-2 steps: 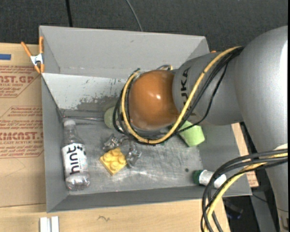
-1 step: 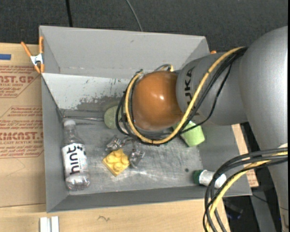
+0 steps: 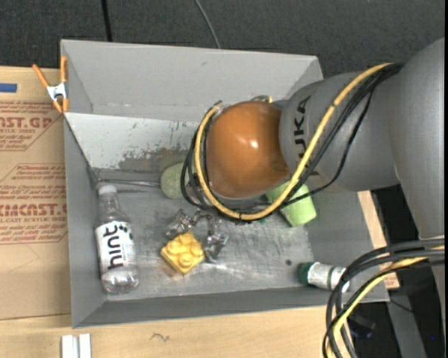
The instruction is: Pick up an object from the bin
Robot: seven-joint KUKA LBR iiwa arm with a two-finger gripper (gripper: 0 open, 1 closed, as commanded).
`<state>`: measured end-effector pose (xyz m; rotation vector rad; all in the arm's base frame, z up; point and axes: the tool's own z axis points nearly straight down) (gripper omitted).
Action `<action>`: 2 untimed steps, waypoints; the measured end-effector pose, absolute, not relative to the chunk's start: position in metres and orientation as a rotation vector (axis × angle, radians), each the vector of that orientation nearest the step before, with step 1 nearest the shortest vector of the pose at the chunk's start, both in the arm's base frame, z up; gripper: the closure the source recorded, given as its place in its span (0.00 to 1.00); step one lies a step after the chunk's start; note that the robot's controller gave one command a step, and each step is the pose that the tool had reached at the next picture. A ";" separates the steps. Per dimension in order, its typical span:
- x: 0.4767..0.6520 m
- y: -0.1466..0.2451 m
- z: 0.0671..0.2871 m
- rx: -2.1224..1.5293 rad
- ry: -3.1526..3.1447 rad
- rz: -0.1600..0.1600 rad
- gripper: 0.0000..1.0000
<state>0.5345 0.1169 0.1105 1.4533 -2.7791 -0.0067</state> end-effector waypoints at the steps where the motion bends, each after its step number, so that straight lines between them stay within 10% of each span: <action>1: 0.546 0.112 0.131 1.464 -2.793 0.002 1.00; 2: 0.540 0.118 0.155 1.460 -2.771 -0.008 1.00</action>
Offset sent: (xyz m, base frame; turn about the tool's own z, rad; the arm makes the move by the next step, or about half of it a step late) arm 0.0071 0.0101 0.1024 -0.0139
